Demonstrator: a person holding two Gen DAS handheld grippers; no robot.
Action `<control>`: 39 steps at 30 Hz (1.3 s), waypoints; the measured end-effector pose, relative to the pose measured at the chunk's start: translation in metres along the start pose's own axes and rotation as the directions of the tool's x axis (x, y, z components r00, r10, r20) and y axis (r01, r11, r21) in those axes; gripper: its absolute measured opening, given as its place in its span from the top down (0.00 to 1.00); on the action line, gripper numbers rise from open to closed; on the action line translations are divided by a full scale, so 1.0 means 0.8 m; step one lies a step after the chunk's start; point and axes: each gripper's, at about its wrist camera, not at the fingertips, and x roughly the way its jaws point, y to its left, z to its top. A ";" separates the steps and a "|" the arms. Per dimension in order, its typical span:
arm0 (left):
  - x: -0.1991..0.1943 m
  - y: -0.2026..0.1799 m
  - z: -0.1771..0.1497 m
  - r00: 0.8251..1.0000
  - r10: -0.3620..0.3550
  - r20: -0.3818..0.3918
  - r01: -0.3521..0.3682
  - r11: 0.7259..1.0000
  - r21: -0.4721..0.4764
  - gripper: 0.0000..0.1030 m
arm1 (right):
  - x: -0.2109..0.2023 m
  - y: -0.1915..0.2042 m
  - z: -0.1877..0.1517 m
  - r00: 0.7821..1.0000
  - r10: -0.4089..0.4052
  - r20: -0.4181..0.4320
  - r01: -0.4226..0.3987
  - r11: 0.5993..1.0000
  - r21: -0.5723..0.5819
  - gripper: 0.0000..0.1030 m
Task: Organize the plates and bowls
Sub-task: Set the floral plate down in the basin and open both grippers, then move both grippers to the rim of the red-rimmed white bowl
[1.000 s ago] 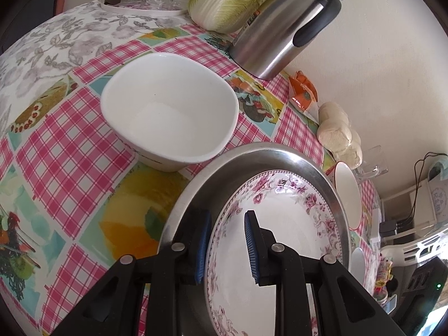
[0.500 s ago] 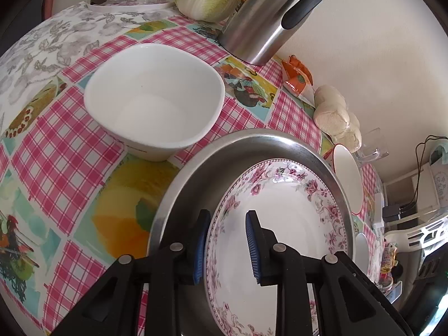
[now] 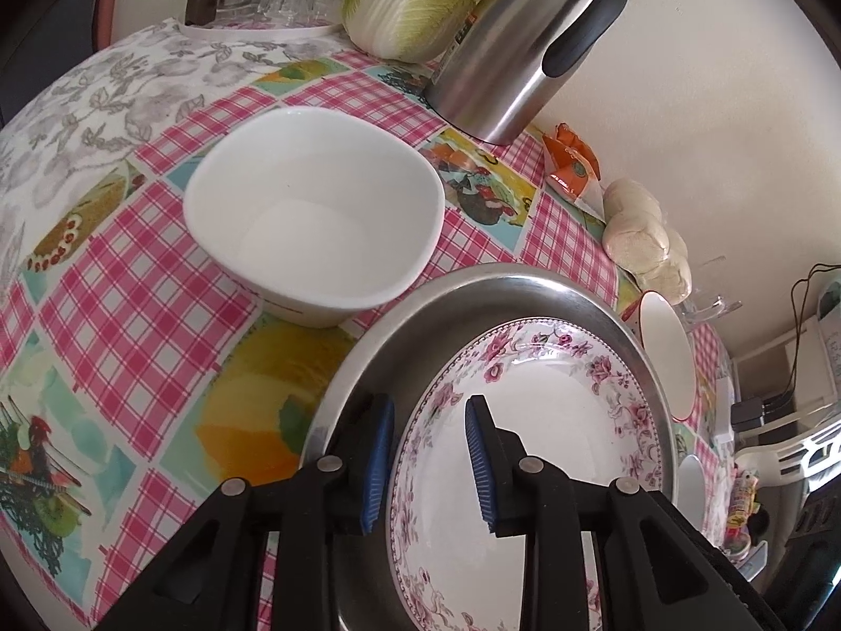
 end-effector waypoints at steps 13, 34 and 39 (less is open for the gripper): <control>-0.017 -0.011 0.000 1.000 0.004 -0.006 -0.003 1.000 0.026 0.49 | -0.016 0.012 0.004 1.000 0.004 0.027 -0.003 0.999 -0.033 0.83; -0.061 -0.017 0.009 0.969 0.238 0.067 -0.244 0.965 0.100 0.03 | -0.052 0.028 0.010 0.989 -0.078 0.127 0.088 0.993 -0.083 0.22; -0.058 -0.021 0.011 0.958 0.275 0.081 -0.283 0.953 0.112 0.00 | -0.049 0.028 0.009 0.987 -0.095 0.128 0.106 0.990 -0.089 0.10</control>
